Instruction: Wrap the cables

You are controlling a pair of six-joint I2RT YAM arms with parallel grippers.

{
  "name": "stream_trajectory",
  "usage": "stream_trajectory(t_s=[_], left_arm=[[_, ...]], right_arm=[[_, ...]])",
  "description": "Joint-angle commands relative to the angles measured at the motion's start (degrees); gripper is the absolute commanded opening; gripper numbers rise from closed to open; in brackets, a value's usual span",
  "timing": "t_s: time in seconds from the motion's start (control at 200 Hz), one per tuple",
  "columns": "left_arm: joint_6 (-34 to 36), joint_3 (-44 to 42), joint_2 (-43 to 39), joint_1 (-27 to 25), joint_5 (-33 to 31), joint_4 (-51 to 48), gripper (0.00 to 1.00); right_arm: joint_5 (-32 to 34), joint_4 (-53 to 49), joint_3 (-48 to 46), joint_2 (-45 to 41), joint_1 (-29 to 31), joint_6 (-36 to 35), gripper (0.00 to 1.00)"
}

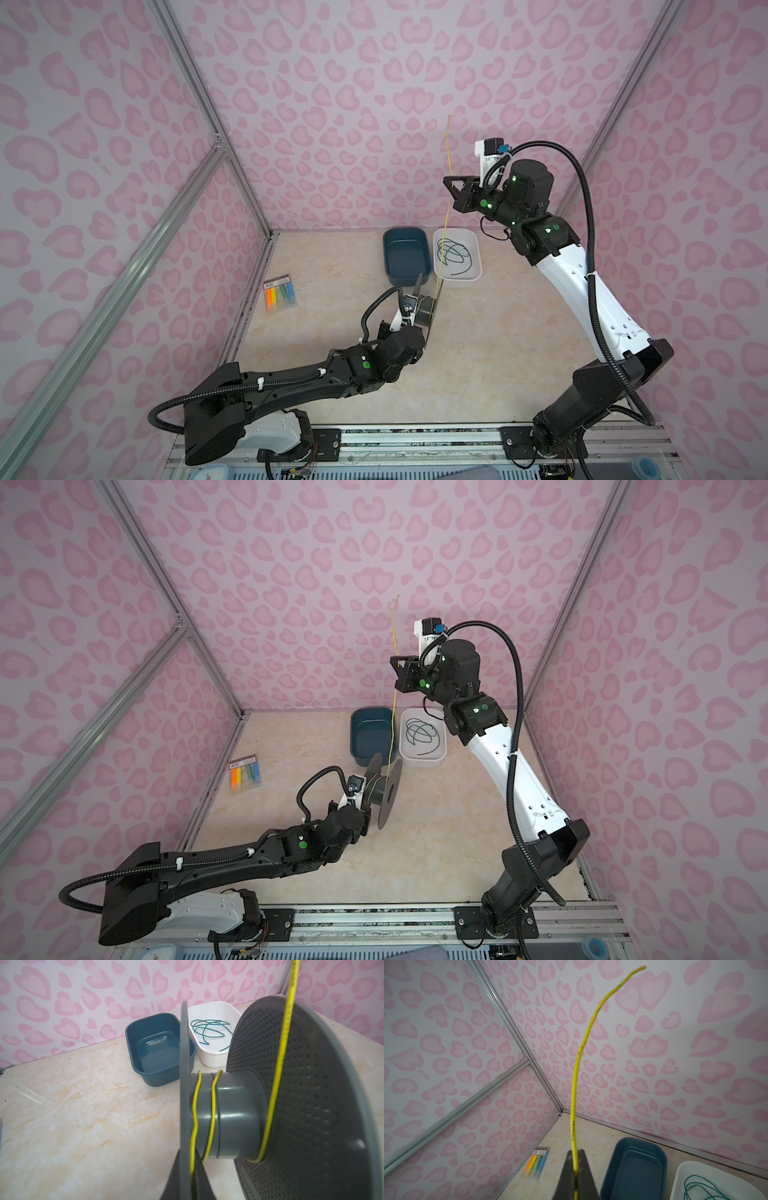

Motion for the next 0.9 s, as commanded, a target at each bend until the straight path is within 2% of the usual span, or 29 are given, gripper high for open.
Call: stream_trajectory(t_s=[0.0, 0.275, 0.44, 0.695, 0.895], left_arm=[[2.3, -0.2, 0.6, -0.5, 3.6, -11.9, 0.04], [2.2, -0.9, -0.7, -0.6, 4.2, -11.0, 0.04], [4.1, -2.4, -3.5, -0.6, 7.0, -10.2, 0.04], [7.1, -3.7, -11.1, -0.6, 9.3, -10.6, 0.04], [8.9, -3.6, -18.3, -0.3, 11.2, -10.2, 0.04]], right_arm=[[2.8, 14.2, -0.5, -0.9, -0.9, 0.0, 0.00], [2.4, 15.9, -3.4, -1.9, -2.4, 0.8, 0.00], [3.0, 17.7, -7.3, -2.5, -4.6, 1.7, 0.00], [3.0, 24.9, -17.1, -3.2, -10.9, 7.4, 0.00], [3.0, 33.6, -28.7, -3.8, -14.0, 13.0, 0.00]])
